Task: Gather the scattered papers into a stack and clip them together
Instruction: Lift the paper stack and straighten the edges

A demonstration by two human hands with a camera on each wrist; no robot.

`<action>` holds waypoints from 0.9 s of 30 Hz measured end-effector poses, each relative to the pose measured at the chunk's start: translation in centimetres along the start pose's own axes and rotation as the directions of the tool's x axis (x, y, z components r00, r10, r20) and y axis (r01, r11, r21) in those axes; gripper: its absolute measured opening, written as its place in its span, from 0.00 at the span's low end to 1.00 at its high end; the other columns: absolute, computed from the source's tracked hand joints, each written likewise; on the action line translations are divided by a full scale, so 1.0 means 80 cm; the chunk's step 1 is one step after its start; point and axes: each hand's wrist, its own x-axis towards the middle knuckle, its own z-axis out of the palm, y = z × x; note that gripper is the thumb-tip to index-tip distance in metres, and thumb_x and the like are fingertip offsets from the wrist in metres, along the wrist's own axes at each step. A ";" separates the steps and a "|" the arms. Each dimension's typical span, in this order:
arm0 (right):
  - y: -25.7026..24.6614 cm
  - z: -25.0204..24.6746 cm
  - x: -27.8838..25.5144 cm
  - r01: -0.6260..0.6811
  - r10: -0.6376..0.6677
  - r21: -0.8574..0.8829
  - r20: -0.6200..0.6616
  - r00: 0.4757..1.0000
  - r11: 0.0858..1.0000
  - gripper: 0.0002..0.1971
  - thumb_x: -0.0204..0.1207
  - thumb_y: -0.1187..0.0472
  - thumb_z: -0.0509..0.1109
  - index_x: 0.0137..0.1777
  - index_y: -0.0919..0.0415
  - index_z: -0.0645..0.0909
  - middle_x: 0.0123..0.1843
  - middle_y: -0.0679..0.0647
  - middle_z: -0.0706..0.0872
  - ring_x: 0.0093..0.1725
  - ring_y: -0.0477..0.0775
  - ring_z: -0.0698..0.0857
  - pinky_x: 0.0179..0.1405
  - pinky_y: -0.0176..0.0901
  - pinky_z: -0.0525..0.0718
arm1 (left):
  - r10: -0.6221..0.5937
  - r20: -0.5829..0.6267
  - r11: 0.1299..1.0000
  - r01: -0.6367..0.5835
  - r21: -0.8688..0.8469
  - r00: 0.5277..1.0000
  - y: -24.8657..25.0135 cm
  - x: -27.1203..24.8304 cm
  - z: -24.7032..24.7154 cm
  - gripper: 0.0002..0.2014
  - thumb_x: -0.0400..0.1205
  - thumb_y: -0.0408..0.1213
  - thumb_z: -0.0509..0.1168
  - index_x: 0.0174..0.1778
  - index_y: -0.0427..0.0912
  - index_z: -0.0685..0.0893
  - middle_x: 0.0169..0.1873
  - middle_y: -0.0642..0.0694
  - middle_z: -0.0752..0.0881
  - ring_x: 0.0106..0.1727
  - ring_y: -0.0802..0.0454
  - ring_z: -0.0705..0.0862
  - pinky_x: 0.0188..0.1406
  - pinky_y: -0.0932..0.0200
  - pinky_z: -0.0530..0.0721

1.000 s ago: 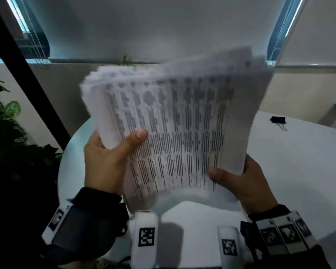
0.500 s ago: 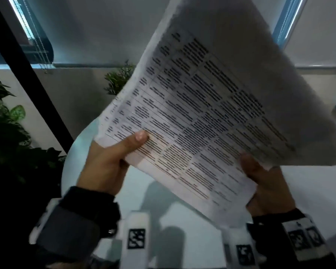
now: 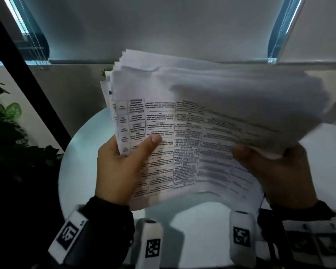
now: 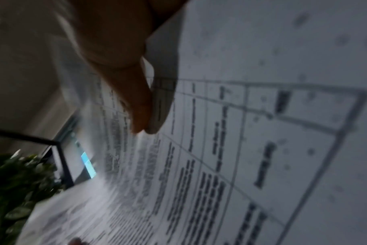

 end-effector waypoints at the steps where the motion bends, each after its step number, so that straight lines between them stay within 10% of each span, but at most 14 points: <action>1: -0.003 0.000 0.002 0.019 -0.020 -0.038 -0.005 1.000 0.999 0.20 0.61 0.60 0.77 0.55 0.57 0.85 0.51 0.43 0.91 0.54 0.47 0.89 0.52 0.39 0.86 | 0.019 0.011 1.000 -0.019 0.004 1.000 0.002 -0.001 0.001 0.08 0.73 0.31 0.74 0.45 0.47 0.89 0.42 0.52 0.93 0.43 0.54 0.92 0.37 0.64 0.88; 5: 0.005 -0.019 0.010 -0.115 0.093 0.084 0.233 0.968 0.990 0.30 0.58 0.53 0.84 0.62 0.57 0.84 0.59 0.52 0.89 0.58 0.54 0.88 0.51 0.42 0.87 | 0.034 0.103 0.999 -0.031 -0.026 0.994 0.020 0.008 -0.018 0.09 0.67 0.36 0.72 0.42 0.45 0.90 0.39 0.50 0.93 0.40 0.53 0.92 0.34 0.64 0.87; 8: 0.012 -0.019 0.006 -0.261 0.217 0.095 0.329 0.919 0.961 0.25 0.63 0.67 0.79 0.62 0.57 0.82 0.57 0.54 0.90 0.55 0.56 0.89 0.46 0.42 0.88 | 0.066 0.116 0.997 -0.060 -0.057 0.991 0.029 0.013 -0.028 0.11 0.65 0.39 0.72 0.42 0.46 0.90 0.39 0.49 0.93 0.40 0.52 0.92 0.34 0.64 0.87; 13: 0.009 -0.006 -0.001 -0.096 0.101 -0.039 0.156 0.983 0.995 0.21 0.65 0.63 0.73 0.60 0.52 0.80 0.55 0.40 0.89 0.55 0.44 0.88 0.49 0.31 0.84 | 0.093 0.087 0.996 -0.091 -0.028 0.992 0.013 0.016 -0.030 0.11 0.67 0.37 0.73 0.45 0.45 0.88 0.40 0.52 0.93 0.43 0.53 0.92 0.38 0.64 0.88; 21: 0.026 0.023 -0.011 0.129 -0.148 -0.206 -0.083 0.985 0.970 0.19 0.71 0.67 0.75 0.50 0.39 0.77 0.43 0.21 0.85 0.48 0.24 0.83 0.45 0.18 0.77 | 0.230 0.069 0.940 -0.240 0.243 0.971 -0.018 0.002 -0.003 0.19 0.70 0.39 0.78 0.43 0.74 0.85 0.43 0.74 0.88 0.48 0.72 0.86 0.44 0.73 0.84; 27: 0.052 0.011 -0.010 -0.095 0.095 0.011 0.022 0.995 0.995 0.23 0.61 0.64 0.76 0.56 0.45 0.80 0.50 0.37 0.90 0.53 0.42 0.88 0.51 0.40 0.88 | 0.050 0.049 0.998 -0.052 0.030 0.998 -0.043 0.019 -0.031 0.21 0.61 0.31 0.82 0.50 0.39 0.88 0.40 0.56 0.93 0.43 0.58 0.91 0.37 0.69 0.85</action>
